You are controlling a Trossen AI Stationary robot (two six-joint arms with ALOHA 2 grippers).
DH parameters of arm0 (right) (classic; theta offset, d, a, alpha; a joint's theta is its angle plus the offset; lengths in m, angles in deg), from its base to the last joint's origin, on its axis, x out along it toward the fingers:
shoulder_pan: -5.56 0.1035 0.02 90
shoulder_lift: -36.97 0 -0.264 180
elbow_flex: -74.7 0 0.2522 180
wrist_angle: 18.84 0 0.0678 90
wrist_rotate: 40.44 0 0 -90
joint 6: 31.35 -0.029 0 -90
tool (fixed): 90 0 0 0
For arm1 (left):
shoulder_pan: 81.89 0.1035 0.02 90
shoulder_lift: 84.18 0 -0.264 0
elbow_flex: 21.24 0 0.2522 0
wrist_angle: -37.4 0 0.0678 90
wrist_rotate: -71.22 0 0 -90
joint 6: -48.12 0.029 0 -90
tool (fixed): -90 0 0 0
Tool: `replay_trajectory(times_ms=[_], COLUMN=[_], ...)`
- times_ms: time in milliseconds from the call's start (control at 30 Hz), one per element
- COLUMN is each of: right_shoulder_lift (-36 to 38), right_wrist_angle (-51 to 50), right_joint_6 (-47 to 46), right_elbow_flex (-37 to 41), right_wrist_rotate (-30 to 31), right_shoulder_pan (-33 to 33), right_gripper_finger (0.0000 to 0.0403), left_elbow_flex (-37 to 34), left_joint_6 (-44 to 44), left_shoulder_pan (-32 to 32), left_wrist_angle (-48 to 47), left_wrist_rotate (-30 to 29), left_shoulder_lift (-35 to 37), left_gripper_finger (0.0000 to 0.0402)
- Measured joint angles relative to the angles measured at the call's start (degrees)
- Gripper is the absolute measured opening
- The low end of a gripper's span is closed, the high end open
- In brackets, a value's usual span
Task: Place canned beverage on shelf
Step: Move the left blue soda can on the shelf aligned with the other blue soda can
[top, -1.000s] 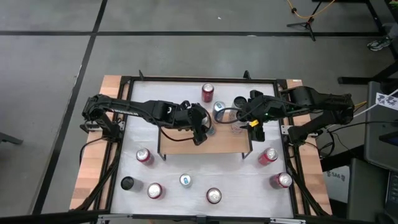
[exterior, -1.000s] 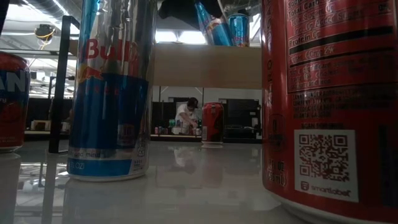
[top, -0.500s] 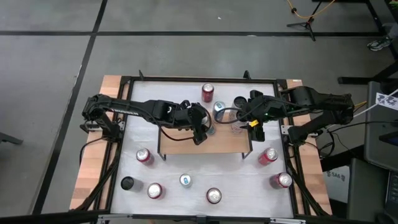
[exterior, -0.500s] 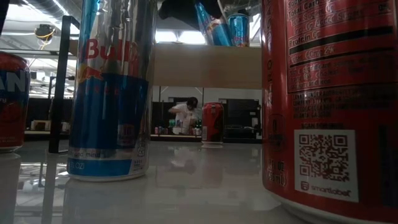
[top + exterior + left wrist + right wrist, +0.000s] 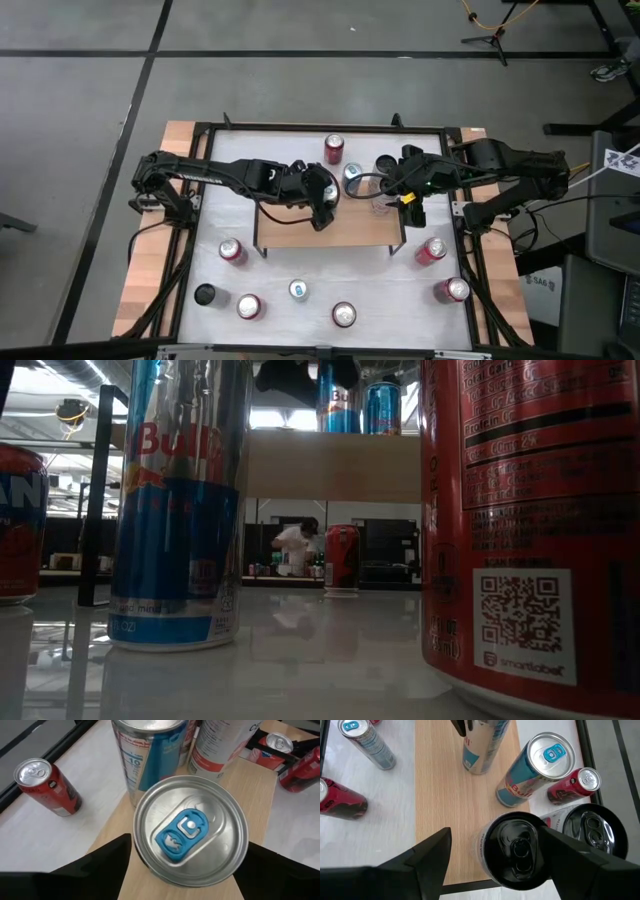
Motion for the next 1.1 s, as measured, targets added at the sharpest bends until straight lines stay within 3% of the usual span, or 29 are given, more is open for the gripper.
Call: replay_trajectory(times_ms=[400,800,933,1100], right_shoulder_lift=[-0.02,-0.02,-0.02,-0.02], right_wrist_angle=[4.36,10.91,10.9,10.88], right_joint_6=[0.02,0.02,0.02,0.02], right_elbow_flex=[-0.02,-0.07,-0.11,-0.11], right_wrist_rotate=[-0.11,-0.42,-0.42,-0.43], right_shoulder_pan=[0.0,-0.02,-0.02,-0.02], right_gripper_finger=[0.0287,0.0287,0.0287,0.0287], left_elbow_flex=[0.02,0.04,0.04,0.04], left_joint_6=[1.75,8.3,9.0,9.1], left_shoulder_pan=[0.0,-0.32,-0.47,-0.48], left_wrist_angle=[0.21,-2.55,-5.89,-10.6], left_wrist_rotate=[0.47,9.46,9.34,5.13], left_shoulder_lift=[2.23,7.27,7.99,7.89], left_gripper_finger=[0.0307,0.0307,0.0307,0.0307])
